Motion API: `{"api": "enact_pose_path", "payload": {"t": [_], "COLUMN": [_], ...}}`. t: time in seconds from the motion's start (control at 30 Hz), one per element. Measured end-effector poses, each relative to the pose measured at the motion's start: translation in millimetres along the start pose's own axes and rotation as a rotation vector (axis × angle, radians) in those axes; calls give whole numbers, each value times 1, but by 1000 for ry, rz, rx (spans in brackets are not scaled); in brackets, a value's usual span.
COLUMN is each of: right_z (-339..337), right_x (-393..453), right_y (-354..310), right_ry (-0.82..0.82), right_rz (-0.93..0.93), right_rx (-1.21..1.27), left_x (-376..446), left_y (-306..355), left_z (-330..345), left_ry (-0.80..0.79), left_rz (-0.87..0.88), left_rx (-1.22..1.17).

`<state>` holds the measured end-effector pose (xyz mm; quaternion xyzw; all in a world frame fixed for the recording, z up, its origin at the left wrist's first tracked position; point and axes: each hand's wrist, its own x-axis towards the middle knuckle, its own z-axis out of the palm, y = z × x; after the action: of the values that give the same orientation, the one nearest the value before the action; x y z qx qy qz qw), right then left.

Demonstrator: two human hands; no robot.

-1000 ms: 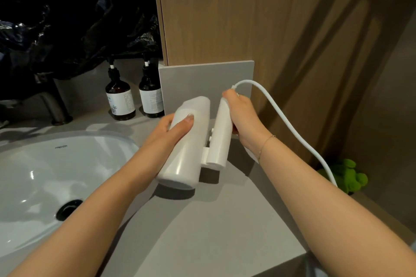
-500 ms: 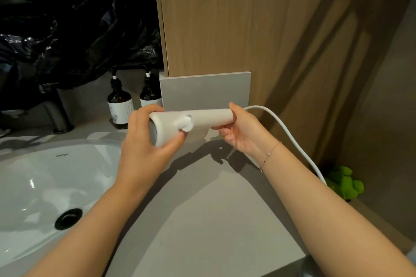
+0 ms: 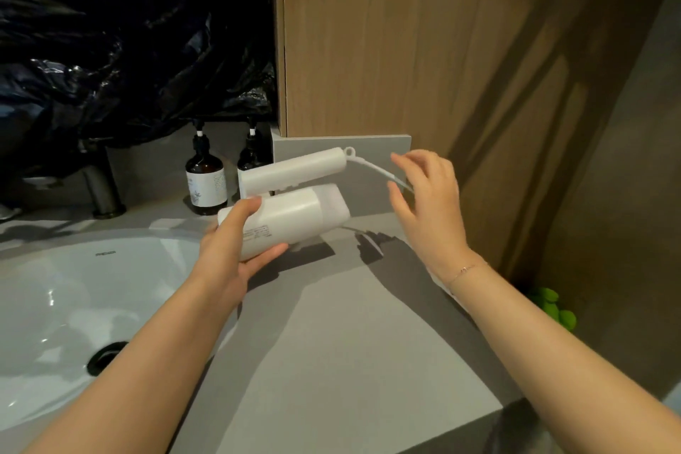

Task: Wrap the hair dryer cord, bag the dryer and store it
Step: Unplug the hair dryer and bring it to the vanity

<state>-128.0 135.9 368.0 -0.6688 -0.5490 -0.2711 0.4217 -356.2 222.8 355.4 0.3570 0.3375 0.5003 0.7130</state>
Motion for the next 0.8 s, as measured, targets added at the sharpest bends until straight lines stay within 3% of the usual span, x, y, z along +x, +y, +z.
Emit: {"api": "enact_pose_path", "payload": {"t": [0.17,0.57,0.7,0.8], "right_z": [3,68,63,50], "right_x": [4,31,36,25], "right_y": [17,-19,-47,-57], "right_ry": [-286,-493,-596,-693], "right_rz": [-55,79,94,243], "right_rx": [-76,29,229,440], "left_x": [1,-3,1,4], "left_y": [5,14,18,18], "left_z": [-4,-3,-9,-12], "left_ry": [42,63,133,145], "left_rz": [-12,-417,-417,-389], "left_rx": [-72,-437,-554,-598]}}
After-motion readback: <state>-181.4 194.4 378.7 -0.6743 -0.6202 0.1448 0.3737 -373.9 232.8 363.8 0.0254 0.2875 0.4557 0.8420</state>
